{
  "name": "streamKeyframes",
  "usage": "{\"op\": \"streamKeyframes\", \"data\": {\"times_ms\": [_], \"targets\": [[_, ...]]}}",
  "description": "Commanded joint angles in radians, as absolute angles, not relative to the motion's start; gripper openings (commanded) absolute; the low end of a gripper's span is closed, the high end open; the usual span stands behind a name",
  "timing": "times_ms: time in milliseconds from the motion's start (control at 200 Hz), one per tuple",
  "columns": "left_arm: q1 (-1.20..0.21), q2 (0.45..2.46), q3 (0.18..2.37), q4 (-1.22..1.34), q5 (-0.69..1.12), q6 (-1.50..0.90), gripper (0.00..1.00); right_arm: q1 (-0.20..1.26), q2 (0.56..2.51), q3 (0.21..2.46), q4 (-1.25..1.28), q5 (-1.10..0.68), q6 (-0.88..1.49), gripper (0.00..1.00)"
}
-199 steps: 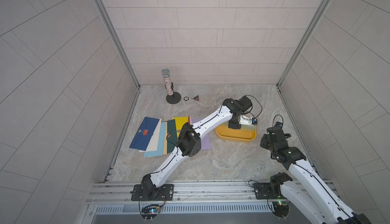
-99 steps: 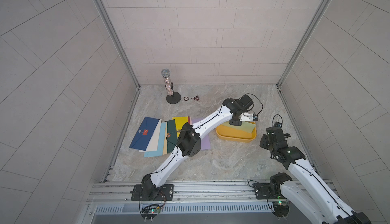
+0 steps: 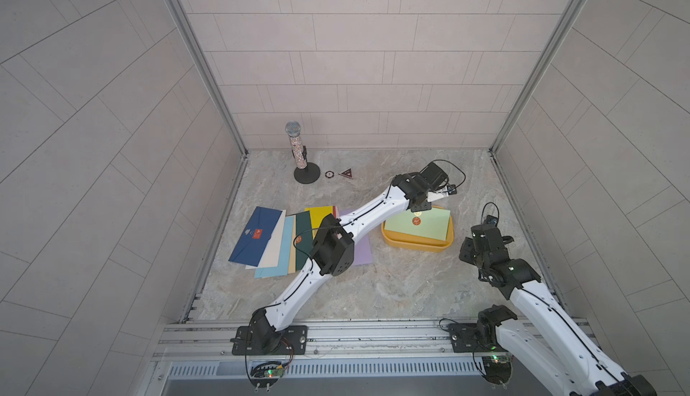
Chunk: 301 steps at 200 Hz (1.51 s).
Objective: Put the sealed envelopes into the storage box
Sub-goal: Place the envelope in the storage box, then pick up the envelope from the center of the board.
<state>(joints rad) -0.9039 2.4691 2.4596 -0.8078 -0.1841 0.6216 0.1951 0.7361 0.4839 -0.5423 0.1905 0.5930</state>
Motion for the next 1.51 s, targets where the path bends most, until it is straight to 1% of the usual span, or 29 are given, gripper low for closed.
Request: {"op": "streamKeyframes", "data": {"times_ms": [0,95,175,340,395,440,510,585,675,755,946,1096,1221,1301,1371,1501], "targets": [[-0.883,2.334,2.41,-0.75,-0.204,0.484,0.37,0.189,0.739,0.49,-0.539,0.199,0.585,0.48],[-0.866,2.241,2.318,-0.746,-0.212,0.386,0.38,0.183,0.747,0.494,-0.532,0.176,0.57,0.48],[-0.848,2.132,2.196,-0.745,-0.214,0.274,0.39,0.183,0.757,0.503,-0.522,0.147,0.55,0.49],[-0.768,1.849,1.826,-0.72,-0.166,-0.045,0.41,0.192,0.773,0.545,-0.524,0.085,0.544,0.51],[-0.726,1.747,1.688,-0.706,-0.113,-0.17,0.41,0.218,0.787,0.574,-0.519,0.05,0.538,0.51],[-0.685,1.662,1.558,-0.67,-0.056,-0.287,0.42,0.263,0.813,0.604,-0.513,0.037,0.53,0.51],[-0.623,1.536,1.356,-0.604,0.041,-0.393,0.44,0.369,0.886,0.687,-0.515,0.047,0.514,0.52],[-0.585,1.41,1.149,-0.511,0.079,-0.492,0.44,0.505,1.001,0.788,-0.525,0.074,0.498,0.53],[-0.572,1.284,0.995,-0.492,0.041,-0.548,0.45,0.638,1.156,0.91,-0.525,0.059,0.486,0.54],[-0.559,1.204,0.895,-0.498,-0.036,-0.613,0.51,0.707,1.293,0.989,-0.484,-0.021,0.501,0.54],[-0.501,1.157,0.78,-0.547,-0.135,-0.719,0.52,0.817,1.591,1.202,-0.456,-0.146,0.544,0.54],[-0.395,1.145,0.651,-0.433,-0.085,-0.81,0.49,0.843,1.791,1.35,-0.453,-0.245,0.619,0.53],[-0.318,1.175,0.608,-0.374,-0.027,-0.82,0.43,0.853,1.898,1.43,-0.43,-0.327,0.667,0.52],[-0.296,1.203,0.616,-0.364,-0.024,-0.806,0.4,0.854,1.953,1.465,-0.407,-0.368,0.697,0.51],[-0.28,1.229,0.623,-0.361,-0.028,-0.798,0.34,0.854,2.0,1.502,-0.404,-0.396,0.716,0.49],[-0.261,1.298,0.632,-0.324,-0.018,-0.787,0.29,0.856,2.063,1.556,-0.397,-0.42,0.741,0.47]]}}
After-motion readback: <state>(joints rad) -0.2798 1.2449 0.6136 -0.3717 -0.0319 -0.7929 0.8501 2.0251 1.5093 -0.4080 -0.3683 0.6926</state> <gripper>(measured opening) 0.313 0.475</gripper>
